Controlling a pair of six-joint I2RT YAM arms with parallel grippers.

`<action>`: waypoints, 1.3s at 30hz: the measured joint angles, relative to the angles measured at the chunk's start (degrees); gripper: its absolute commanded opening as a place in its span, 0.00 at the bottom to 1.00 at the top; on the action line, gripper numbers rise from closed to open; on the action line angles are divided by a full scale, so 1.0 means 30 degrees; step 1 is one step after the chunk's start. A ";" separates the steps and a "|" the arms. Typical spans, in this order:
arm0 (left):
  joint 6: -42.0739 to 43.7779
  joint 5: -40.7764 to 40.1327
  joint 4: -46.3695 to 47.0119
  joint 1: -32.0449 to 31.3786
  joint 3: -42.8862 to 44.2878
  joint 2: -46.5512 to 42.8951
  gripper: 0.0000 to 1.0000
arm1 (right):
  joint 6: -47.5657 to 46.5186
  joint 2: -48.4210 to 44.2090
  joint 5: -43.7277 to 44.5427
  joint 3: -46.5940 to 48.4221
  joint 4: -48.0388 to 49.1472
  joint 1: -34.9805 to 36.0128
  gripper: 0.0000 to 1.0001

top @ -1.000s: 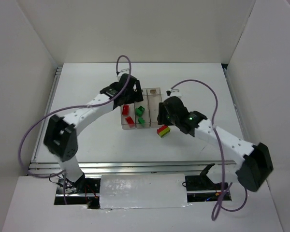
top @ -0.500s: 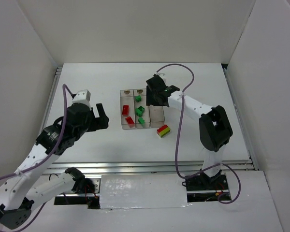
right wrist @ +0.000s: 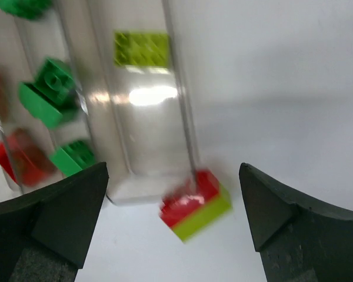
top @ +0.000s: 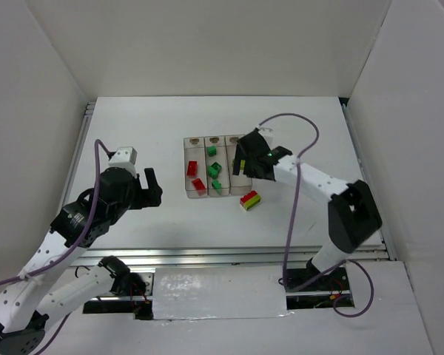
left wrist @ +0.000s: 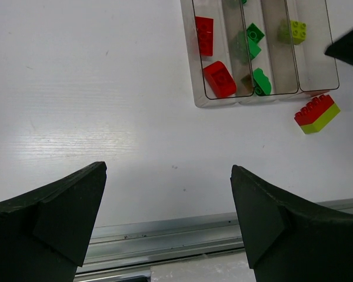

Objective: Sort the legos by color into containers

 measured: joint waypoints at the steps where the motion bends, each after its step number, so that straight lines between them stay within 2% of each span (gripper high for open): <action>1: 0.0022 0.0044 0.0036 0.0029 -0.0117 0.0007 1.00 | 0.0576 -0.1231 0.0080 -0.1457 -0.0058 0.0102 1.00; 4: 0.0073 0.0255 0.0051 0.0146 -0.0328 -0.0109 0.99 | 0.2492 -0.4758 0.0845 -0.4947 -0.0313 0.0816 1.00; 6: 0.0146 0.0481 0.0138 0.0248 -0.0328 -0.0117 1.00 | 0.3694 -0.6251 0.1341 -0.6200 -0.0335 0.1486 1.00; 10: 0.0488 0.0860 0.0204 0.0386 -0.0328 0.0109 1.00 | 0.5362 -0.7431 0.1617 -0.8043 0.0211 0.2244 0.96; 18: 0.0517 0.1020 0.0219 0.0423 -0.0372 0.0087 1.00 | 0.7912 -0.6040 0.2018 -0.9296 0.1734 0.2696 0.91; 30: 0.0554 0.1093 0.0262 0.0568 -0.0444 0.0197 1.00 | 0.8845 -0.2353 0.2273 -0.9071 0.2936 0.2841 0.89; 32: 0.0554 0.1166 0.0291 0.0583 -0.0452 0.0146 0.99 | 0.8903 -0.2288 0.2390 -0.9071 0.3024 0.2841 0.87; 35: 0.0554 0.1195 0.0342 0.0583 -0.0452 0.0109 1.00 | 0.8947 -0.2229 0.2470 -0.9071 0.3082 0.2841 0.78; 38: 0.0561 0.1195 0.0364 0.0583 -0.0452 0.0109 0.99 | 0.8961 -0.2200 0.2543 -0.9085 0.3111 0.2834 0.65; 39: 0.0561 0.1195 0.0364 0.0583 -0.0452 0.0109 1.00 | 0.8969 -0.2200 0.2528 -0.9151 0.3264 0.2834 0.56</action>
